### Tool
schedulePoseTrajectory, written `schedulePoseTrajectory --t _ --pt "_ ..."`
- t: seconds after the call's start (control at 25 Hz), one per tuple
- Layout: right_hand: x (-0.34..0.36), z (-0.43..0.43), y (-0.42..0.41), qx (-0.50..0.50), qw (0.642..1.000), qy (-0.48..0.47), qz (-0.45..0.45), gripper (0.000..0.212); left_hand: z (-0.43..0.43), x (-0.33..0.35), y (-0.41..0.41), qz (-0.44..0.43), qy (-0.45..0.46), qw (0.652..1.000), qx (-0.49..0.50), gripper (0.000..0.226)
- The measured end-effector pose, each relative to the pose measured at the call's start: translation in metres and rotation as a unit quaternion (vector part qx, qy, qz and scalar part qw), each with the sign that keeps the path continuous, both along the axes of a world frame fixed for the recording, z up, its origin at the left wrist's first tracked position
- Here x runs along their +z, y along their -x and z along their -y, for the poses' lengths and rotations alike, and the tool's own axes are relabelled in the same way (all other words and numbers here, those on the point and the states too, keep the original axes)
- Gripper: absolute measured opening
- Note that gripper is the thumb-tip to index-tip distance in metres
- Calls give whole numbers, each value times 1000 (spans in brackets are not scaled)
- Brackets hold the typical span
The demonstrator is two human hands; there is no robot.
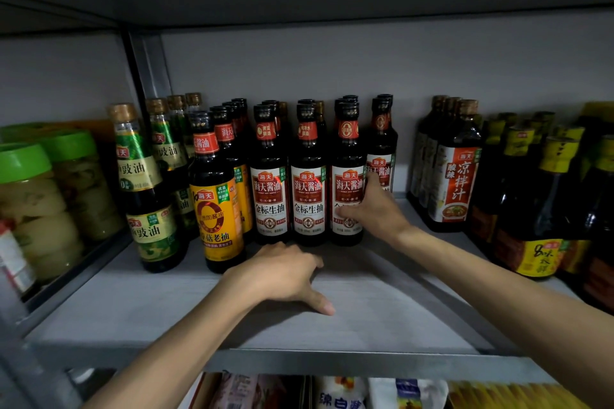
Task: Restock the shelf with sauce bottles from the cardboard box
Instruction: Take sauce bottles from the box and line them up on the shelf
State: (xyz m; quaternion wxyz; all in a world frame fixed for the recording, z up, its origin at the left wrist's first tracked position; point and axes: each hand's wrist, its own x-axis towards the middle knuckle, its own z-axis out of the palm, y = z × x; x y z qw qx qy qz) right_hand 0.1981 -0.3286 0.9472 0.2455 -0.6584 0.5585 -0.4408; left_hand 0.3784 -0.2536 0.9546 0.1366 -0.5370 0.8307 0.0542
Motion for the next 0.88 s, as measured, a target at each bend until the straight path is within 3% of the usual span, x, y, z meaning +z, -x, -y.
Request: schedulePoseTrajectory --t 0.32,0.56,0.72,0.88 --pt "9 -21 8 17 999 -38 -33 90 -2 -1 0 -17 10 1000 5 92" --pt "-2 -96 37 -53 996 -27 -73 65 -9 -6 -5 -44 33 998 18 88" --pt "-8 -161 79 -84 994 27 -57 50 -37 -10 26 -200 101 974 18 64" --pt "-25 -236 148 -114 987 103 -36 35 -96 -13 114 -412 223 881 -68 24"
